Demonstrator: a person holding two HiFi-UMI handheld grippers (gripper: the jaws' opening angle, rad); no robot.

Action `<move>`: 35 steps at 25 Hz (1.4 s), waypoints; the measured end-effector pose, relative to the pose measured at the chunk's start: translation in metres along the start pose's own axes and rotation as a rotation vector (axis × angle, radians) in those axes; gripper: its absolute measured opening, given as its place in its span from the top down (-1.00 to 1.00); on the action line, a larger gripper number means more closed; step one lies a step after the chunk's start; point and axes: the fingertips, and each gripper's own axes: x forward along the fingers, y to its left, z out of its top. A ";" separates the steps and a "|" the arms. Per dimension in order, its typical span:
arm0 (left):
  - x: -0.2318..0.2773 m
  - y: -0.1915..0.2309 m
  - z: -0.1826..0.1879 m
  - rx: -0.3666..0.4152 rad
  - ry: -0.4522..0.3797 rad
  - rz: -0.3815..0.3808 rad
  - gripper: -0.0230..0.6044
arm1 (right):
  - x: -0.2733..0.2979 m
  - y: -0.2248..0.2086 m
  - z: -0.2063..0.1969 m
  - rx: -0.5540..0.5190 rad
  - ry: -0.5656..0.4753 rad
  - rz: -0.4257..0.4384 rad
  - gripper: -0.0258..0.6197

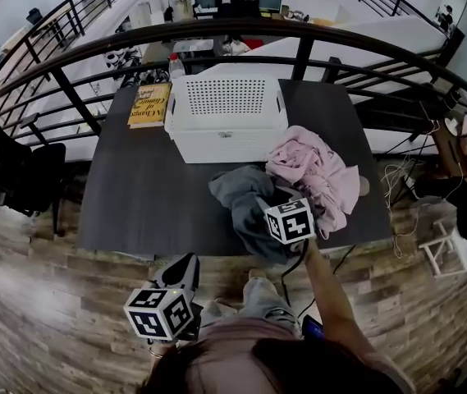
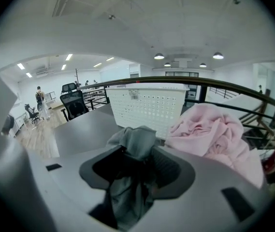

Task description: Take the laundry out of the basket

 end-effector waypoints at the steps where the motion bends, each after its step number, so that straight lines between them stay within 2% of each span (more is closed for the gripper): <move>1: -0.005 0.002 -0.003 0.006 0.003 -0.005 0.94 | -0.005 0.001 0.001 0.000 -0.011 -0.015 0.28; 17: -0.076 0.036 -0.036 0.062 0.033 -0.084 0.94 | -0.079 0.038 -0.006 0.095 -0.118 -0.171 0.29; 23: -0.085 0.043 -0.042 0.038 0.025 -0.076 0.94 | -0.109 0.056 -0.012 0.142 -0.152 -0.180 0.47; 28: -0.077 0.025 -0.047 0.048 0.022 -0.088 0.94 | -0.130 0.058 -0.028 0.178 -0.171 -0.162 0.55; 35: -0.069 -0.031 -0.065 0.056 0.031 -0.122 0.94 | -0.183 0.051 -0.046 0.199 -0.207 -0.142 0.75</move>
